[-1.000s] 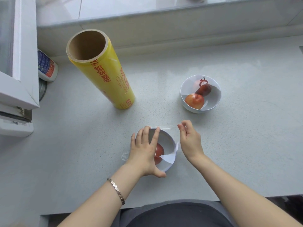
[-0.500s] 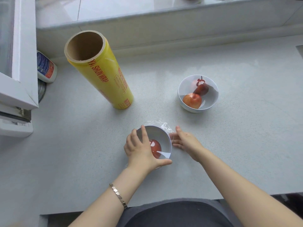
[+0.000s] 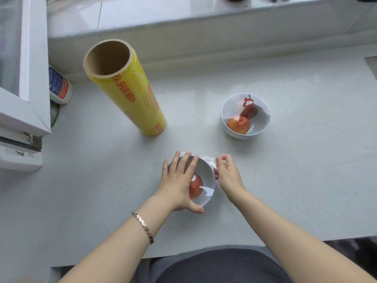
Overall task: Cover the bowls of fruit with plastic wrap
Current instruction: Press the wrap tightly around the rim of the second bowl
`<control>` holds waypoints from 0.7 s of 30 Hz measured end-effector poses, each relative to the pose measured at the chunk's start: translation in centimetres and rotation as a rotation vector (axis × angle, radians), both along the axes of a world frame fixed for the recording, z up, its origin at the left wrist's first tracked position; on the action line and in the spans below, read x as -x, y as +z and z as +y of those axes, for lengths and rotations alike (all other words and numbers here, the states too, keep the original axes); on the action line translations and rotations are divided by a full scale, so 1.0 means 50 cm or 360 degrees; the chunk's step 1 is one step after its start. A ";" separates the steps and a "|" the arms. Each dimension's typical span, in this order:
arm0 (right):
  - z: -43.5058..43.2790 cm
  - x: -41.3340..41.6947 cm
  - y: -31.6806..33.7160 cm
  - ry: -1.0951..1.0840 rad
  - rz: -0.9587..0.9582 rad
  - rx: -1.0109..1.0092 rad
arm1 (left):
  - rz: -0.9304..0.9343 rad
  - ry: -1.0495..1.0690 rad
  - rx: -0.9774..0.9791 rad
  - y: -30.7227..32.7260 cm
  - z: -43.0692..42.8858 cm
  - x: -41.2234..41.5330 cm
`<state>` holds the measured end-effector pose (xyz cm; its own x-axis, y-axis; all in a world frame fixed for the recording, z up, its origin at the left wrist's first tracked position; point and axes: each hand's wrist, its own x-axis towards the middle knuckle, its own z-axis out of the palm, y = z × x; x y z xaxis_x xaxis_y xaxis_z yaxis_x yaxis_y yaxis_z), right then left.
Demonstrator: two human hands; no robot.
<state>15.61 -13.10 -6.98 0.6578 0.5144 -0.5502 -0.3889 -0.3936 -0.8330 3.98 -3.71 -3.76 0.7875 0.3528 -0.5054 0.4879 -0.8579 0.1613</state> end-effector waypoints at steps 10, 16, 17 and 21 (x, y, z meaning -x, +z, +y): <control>-0.018 -0.010 -0.008 0.0140 -0.0470 0.0135 | -0.0039 0.0069 -0.0001 0.001 -0.001 0.002; -0.038 -0.014 -0.033 0.0183 -0.0559 0.0301 | -0.0024 0.0083 -0.0011 0.001 -0.009 0.001; -0.035 -0.010 -0.034 0.0166 -0.0557 0.0314 | -0.0025 0.0097 -0.0008 0.002 -0.012 0.001; -0.010 -0.004 -0.043 0.0000 -0.0336 0.0364 | -0.0021 0.0277 -0.0010 0.001 -0.028 -0.004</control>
<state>15.83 -13.62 -9.12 0.7699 0.3930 -0.5028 -0.2169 -0.5799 -0.7853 4.17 -5.11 -3.74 0.7205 0.4877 -0.4929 0.6272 -0.7616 0.1633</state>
